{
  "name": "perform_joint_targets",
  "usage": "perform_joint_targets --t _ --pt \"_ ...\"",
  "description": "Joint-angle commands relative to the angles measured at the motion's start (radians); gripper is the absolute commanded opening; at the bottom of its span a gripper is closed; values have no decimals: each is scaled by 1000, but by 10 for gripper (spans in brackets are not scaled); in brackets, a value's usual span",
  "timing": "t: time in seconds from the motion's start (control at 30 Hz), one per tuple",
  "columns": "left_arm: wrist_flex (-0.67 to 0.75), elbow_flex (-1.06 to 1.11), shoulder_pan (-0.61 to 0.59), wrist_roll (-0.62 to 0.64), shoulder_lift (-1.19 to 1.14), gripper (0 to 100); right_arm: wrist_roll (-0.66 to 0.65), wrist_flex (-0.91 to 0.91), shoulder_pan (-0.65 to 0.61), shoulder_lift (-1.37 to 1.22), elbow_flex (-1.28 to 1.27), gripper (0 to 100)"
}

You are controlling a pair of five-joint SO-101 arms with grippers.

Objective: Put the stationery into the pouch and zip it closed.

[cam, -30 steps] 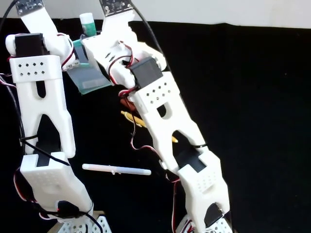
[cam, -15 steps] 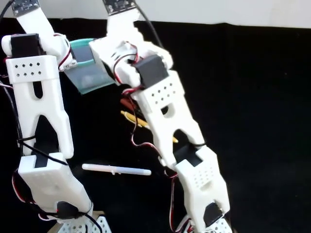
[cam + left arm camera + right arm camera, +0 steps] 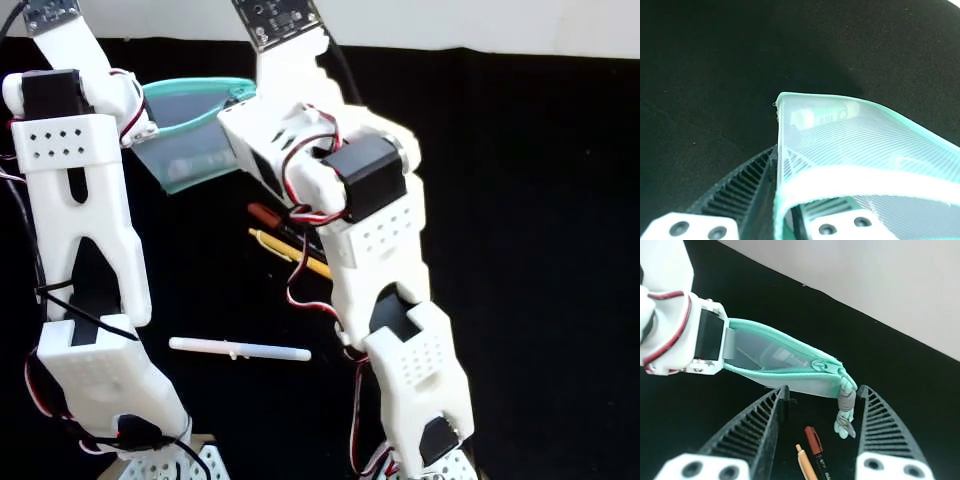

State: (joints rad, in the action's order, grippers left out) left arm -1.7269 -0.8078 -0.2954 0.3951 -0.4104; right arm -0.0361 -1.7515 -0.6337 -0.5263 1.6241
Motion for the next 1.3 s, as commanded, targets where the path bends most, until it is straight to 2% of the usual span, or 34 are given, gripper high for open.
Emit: perform_joint_targets --t 0.0,0.33,0.57,0.83,1.27 --pt "17 -1 -36 -2 -18 7 -44 -13 4 7 25 210" --pt "17 -1 -36 -2 -18 7 -71 -15 -13 25 -28 210" --pt "17 -1 -36 -2 -18 7 -87 -12 -31 246 -432 210" --pt "17 1 -36 -2 -18 7 -236 -8 -101 470 -874 210" --pt "15 1 -36 -2 -18 7 -241 90 -125 576 -1356 210"
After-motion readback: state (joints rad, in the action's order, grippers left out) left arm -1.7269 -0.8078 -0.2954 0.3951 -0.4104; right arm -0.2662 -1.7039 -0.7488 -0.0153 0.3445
